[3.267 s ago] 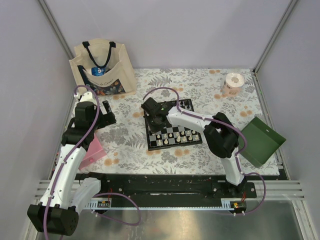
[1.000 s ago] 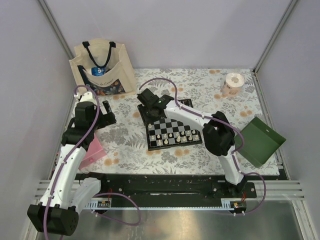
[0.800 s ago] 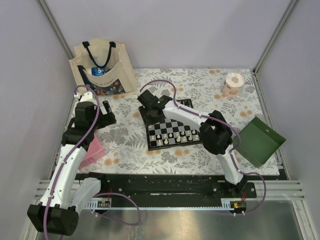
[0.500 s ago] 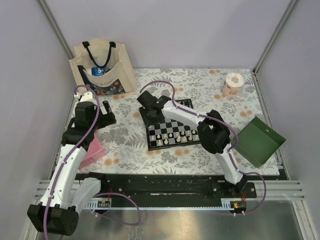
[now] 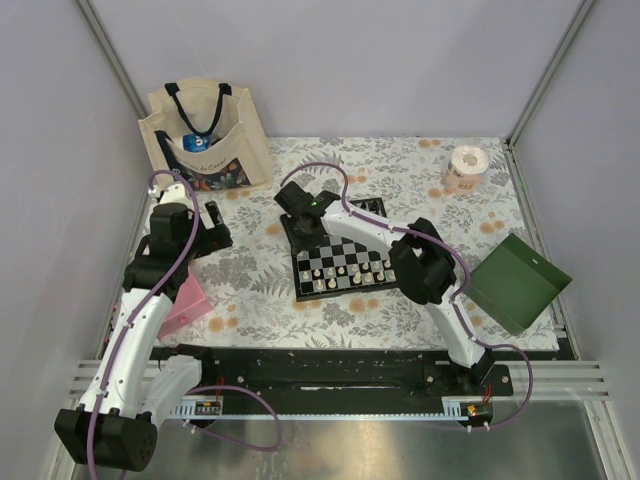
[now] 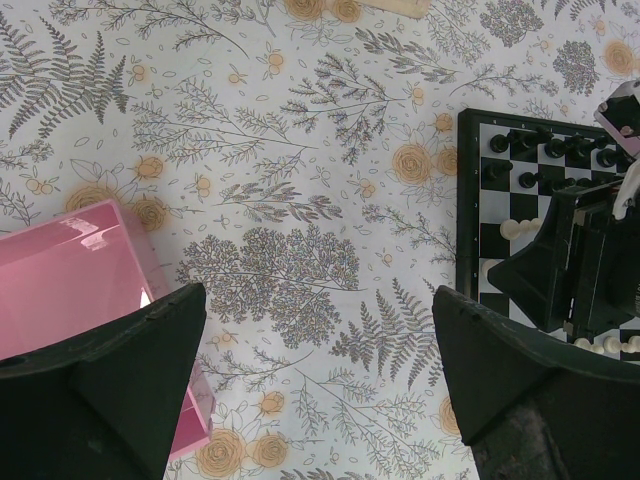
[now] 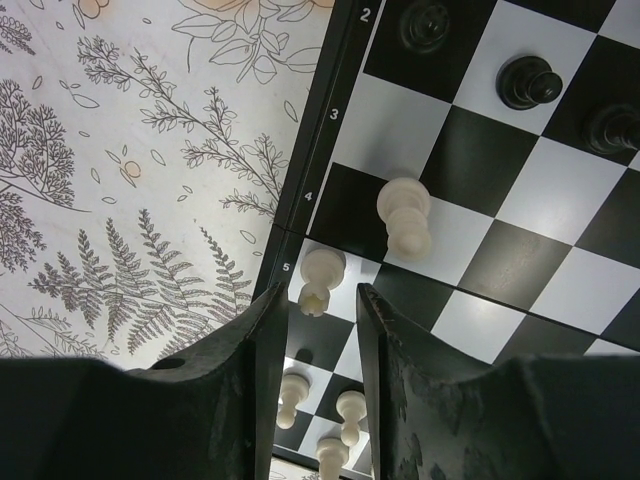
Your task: Set up the chess pieces on the board
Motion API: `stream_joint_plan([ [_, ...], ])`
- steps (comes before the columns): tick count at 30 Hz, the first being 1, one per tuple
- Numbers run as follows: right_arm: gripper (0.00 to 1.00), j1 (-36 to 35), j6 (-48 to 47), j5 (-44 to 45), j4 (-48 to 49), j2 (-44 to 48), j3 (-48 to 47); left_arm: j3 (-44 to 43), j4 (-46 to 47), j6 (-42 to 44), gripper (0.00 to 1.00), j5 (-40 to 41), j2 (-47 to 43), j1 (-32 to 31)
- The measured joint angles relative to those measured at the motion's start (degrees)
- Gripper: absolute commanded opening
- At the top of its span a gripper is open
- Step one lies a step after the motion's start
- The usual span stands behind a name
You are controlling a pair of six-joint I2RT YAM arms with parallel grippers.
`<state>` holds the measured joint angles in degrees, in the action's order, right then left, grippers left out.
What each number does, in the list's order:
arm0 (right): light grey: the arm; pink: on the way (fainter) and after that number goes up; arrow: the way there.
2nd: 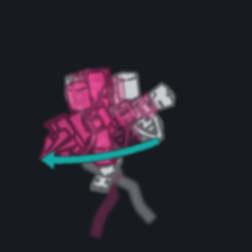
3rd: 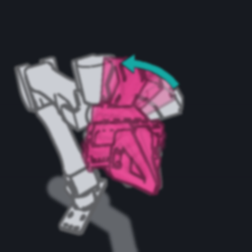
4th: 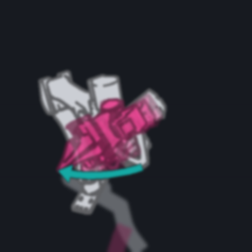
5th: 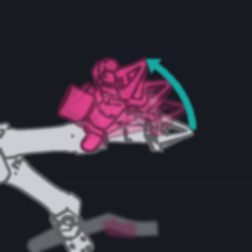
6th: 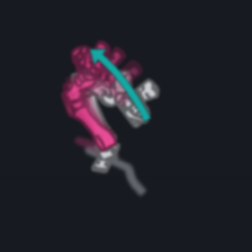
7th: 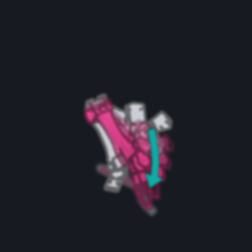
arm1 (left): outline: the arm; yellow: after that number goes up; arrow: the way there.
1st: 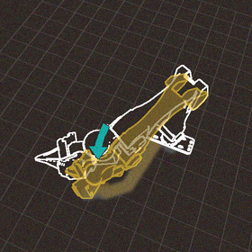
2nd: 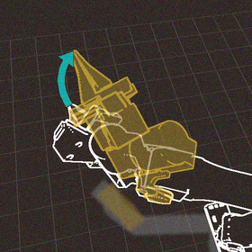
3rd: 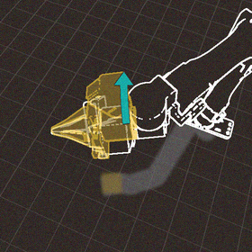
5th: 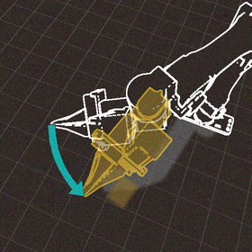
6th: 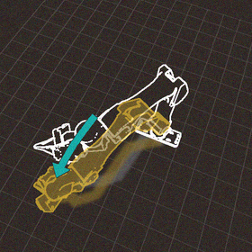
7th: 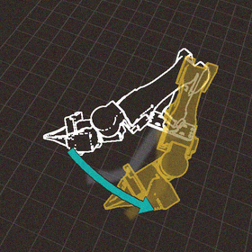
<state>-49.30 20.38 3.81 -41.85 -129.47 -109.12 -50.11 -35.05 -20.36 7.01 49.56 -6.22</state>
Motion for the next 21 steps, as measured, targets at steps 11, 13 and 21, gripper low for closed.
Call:
stream_joint_plan([
  [11,0.33,0.15,-0.48,-0.42,-0.04,-0.17,-1.05,0.0,0.0,0.0,0.99,-0.02,0.0,0.0],
  [13,0.32,0.17,-0.59,-0.46,0.0,-0.28,-1.33,0.0,0.02,0.0,0.99,-0.02,0.0,0.0],
  [21,0.33,0.2,-0.66,-1.2,-0.04,-0.92,-1.33,0.0,0.02,0.0,0.99,-0.04,0.0,0.02],
])
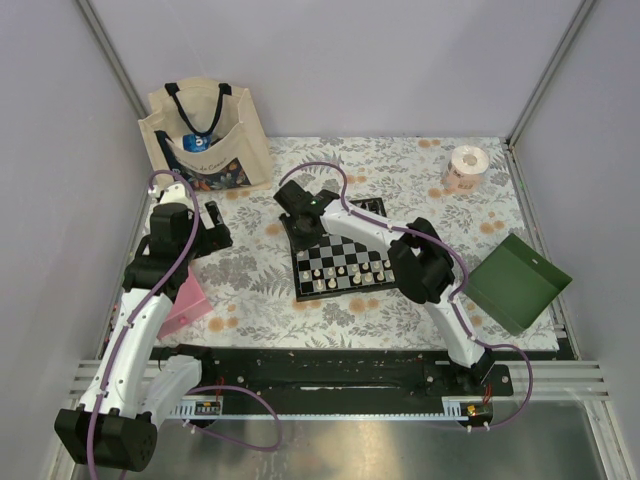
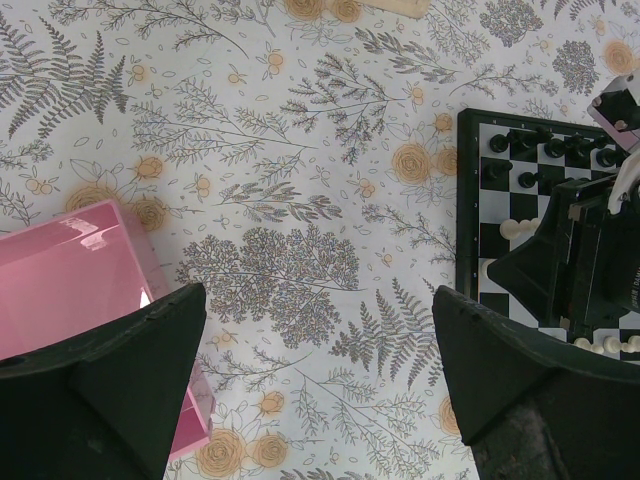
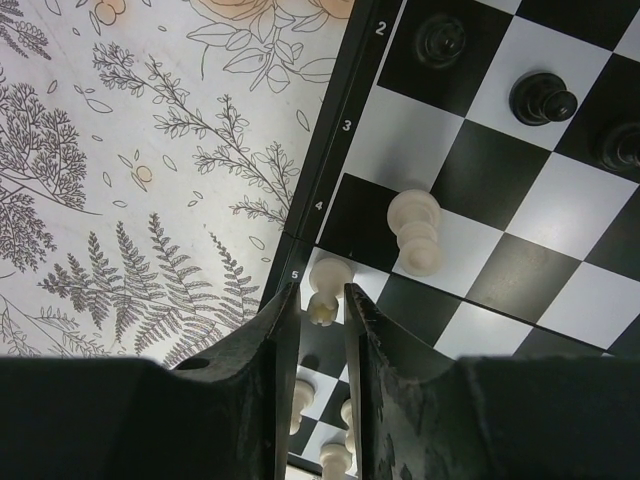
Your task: Set up the chess pieces on the board
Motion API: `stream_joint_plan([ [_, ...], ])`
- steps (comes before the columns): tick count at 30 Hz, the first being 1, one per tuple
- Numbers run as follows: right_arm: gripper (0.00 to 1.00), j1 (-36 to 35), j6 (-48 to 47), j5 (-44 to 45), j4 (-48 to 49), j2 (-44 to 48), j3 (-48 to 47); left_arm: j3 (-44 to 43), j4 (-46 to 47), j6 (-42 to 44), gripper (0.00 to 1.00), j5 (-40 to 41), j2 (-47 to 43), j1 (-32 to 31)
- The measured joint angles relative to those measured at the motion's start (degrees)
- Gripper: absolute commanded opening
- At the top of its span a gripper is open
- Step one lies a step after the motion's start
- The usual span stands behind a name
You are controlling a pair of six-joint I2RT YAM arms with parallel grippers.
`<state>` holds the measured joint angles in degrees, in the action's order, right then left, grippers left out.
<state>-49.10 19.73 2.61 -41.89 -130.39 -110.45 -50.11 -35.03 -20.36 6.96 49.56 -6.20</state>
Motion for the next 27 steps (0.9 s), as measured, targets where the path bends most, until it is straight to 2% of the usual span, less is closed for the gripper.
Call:
stream_joint_plan([
  [6,0.25,0.0,-0.31,-0.26,0.0,0.0,0.0,0.0,-0.02,0.0,0.99,-0.07,0.0,-0.02],
  [11,0.06,0.0,-0.63,-0.24,0.04,0.0,0.0,0.0,-0.02,0.0,0.99,-0.07,0.0,-0.02],
  [19,0.04,0.0,-0.9,-0.04,0.31,1.16,1.57,0.0,0.0,0.0,0.99,-0.07,0.0,0.0],
  [27,0.04,-0.37,-0.59,-0.15,2.05,11.08,10.99,0.0,-0.02,0.0,0.99,-0.09,0.0,-0.02],
])
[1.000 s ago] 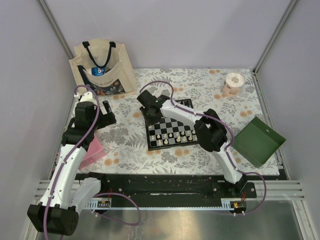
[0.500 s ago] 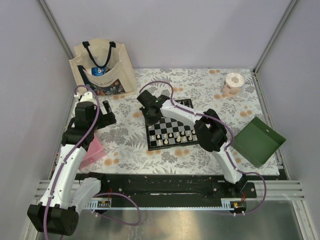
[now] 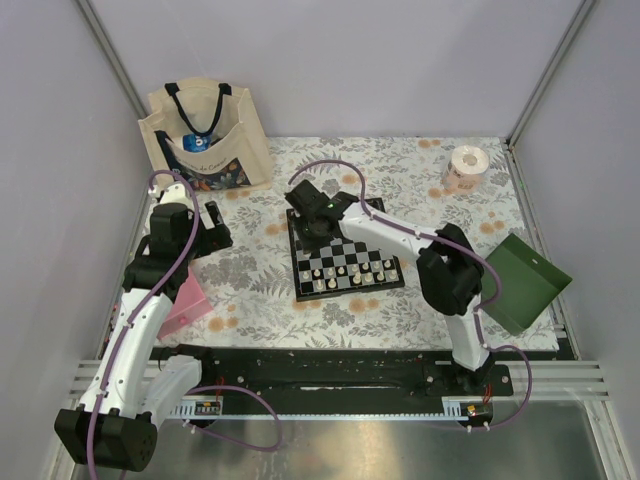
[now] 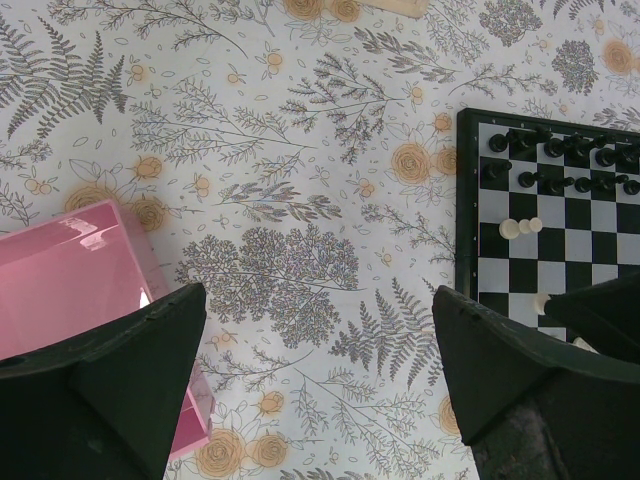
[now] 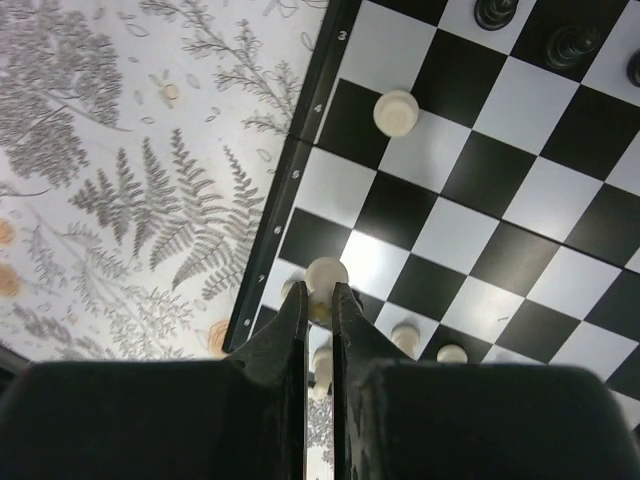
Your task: Set up the chess pieces on the board
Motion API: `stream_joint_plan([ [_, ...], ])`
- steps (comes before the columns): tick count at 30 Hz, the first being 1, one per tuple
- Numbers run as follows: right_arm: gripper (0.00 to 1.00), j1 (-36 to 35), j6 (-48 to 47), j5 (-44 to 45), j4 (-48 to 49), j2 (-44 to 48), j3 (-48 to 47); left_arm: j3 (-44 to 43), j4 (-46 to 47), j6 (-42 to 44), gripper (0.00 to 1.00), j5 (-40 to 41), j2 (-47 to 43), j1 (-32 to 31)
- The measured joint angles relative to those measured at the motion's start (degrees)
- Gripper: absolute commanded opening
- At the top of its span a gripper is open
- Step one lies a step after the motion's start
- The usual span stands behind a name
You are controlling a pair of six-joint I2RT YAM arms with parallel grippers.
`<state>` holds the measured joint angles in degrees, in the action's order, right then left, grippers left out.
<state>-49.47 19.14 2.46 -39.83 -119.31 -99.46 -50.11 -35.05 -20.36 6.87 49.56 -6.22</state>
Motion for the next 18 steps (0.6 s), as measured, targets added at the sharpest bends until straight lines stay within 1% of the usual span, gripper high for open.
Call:
stream_joint_plan([
  [6,0.04,-1.99,0.79,-0.09,1.92,5.88,3.41,0.0,0.0,0.0,0.99,0.0,-0.02,0.0],
  [10,0.04,-3.85,1.42,-0.22,3.1,8.87,7.93,0.0,0.02,0.0,0.99,-0.04,-0.02,0.0],
  [18,0.04,-8.7,1.7,-0.48,3.15,9.42,12.52,0.0,0.02,0.0,0.99,-0.09,0.0,0.02],
])
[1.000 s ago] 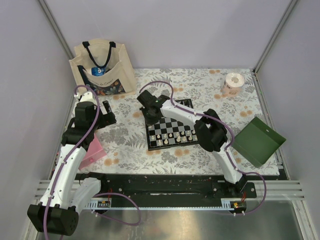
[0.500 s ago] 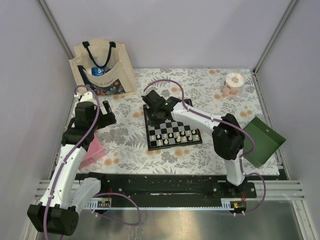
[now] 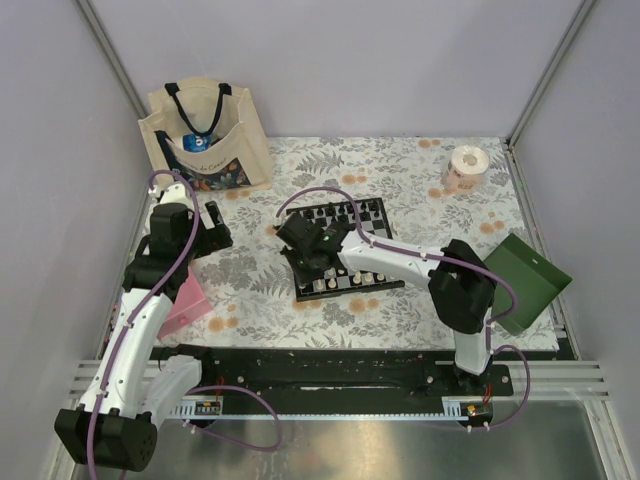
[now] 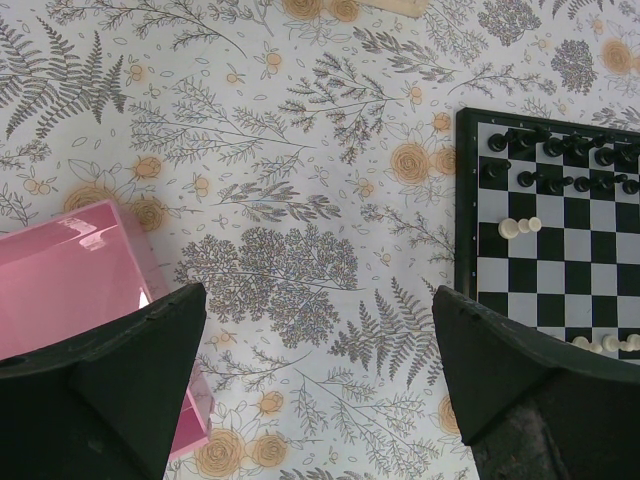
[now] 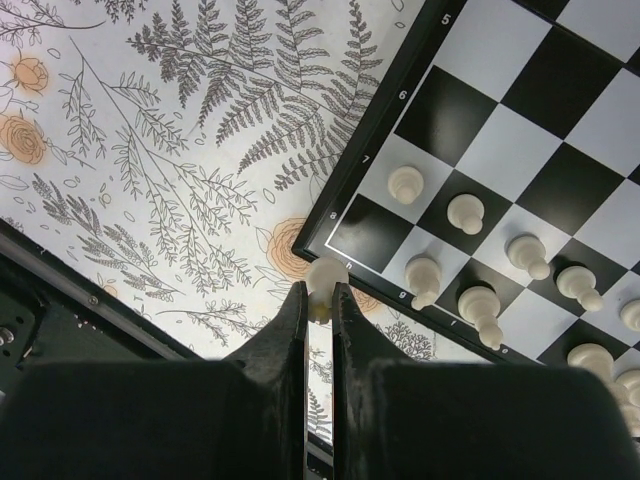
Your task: Set up the chess pieces on the board
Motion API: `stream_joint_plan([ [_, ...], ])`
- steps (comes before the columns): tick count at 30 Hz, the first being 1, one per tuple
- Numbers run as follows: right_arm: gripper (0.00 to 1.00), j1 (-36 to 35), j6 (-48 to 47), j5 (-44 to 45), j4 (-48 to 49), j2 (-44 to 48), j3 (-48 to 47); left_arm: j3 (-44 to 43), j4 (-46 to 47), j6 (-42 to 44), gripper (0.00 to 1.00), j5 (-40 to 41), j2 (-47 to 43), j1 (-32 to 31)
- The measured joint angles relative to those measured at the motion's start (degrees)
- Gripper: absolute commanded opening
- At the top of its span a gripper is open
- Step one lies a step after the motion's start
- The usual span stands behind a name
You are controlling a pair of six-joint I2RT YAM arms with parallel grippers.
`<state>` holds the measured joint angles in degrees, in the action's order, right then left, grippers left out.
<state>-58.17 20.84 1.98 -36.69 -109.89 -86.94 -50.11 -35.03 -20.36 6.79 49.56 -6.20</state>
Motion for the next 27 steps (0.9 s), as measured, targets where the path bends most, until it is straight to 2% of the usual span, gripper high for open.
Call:
stream_joint_plan([
  [27,0.07,-0.46,-0.02,2.01,-0.57,-3.72,-1.22,0.0,0.0,0.0,0.99,-0.2,0.07,0.0],
])
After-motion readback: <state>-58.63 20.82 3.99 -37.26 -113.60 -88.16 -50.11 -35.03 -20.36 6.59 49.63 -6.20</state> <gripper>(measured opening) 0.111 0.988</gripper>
